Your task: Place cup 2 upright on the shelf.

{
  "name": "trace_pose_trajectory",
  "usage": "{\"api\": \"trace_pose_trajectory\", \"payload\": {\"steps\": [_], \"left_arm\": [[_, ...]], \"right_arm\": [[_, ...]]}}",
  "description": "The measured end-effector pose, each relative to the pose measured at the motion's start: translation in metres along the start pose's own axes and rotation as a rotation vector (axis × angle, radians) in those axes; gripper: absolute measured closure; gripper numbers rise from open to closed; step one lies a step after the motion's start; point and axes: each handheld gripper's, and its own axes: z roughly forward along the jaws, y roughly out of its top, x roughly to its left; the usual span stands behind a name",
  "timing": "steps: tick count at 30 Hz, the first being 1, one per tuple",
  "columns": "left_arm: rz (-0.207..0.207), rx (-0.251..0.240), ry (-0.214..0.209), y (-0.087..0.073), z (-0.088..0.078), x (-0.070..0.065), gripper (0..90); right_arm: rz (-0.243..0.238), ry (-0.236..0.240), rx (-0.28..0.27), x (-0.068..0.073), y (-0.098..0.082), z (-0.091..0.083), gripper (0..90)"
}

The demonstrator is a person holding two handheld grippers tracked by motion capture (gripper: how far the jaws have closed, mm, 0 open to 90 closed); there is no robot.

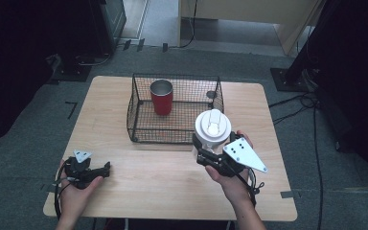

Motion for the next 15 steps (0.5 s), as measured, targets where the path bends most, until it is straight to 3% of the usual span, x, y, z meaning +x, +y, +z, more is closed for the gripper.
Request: {"api": "trace_pose_trajectory", "payload": {"steps": [15], "left_arm": [[0.0, 0.0, 0.0, 0.0, 0.0, 0.0, 0.1]], "right_arm": [[-0.007, -0.01, -0.038, -0.002, 0.018, 0.023, 16.5]]}}
